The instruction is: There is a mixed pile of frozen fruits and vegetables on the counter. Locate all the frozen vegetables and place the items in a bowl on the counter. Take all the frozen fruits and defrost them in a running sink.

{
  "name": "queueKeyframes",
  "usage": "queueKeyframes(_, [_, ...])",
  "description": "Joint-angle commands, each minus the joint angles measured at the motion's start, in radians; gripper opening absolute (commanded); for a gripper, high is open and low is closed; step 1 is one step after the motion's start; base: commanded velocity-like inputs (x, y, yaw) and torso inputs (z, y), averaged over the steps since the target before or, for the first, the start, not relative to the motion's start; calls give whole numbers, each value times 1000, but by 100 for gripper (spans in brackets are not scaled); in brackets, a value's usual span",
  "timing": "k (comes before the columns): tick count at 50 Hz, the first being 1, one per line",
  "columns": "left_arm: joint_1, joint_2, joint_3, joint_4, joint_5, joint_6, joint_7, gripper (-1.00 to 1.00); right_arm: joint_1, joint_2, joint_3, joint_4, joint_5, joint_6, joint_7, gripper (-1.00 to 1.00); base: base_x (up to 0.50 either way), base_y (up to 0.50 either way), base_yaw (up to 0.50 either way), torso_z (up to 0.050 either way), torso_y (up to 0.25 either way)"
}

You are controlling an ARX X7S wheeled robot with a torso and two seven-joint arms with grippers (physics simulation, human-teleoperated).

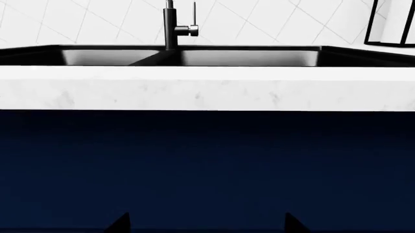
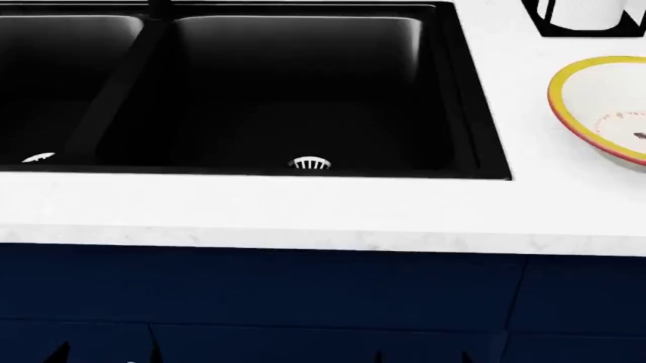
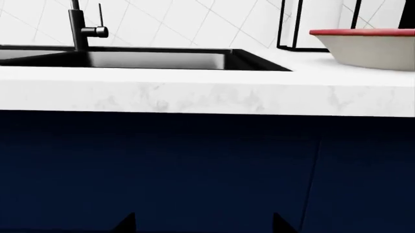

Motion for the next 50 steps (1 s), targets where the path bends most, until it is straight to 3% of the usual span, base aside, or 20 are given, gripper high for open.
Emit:
queueKeyframes(1, [-2,-20,24,-1,-19,-4,-23,100,1,17,-20,-8,17,5,30,100,0,0,0,0,0])
queueKeyframes(50, [-9,-71,89,-17,-67,-8,-84,100,11,70,-87,3,48,23,98,100,0,-478,0,0,0])
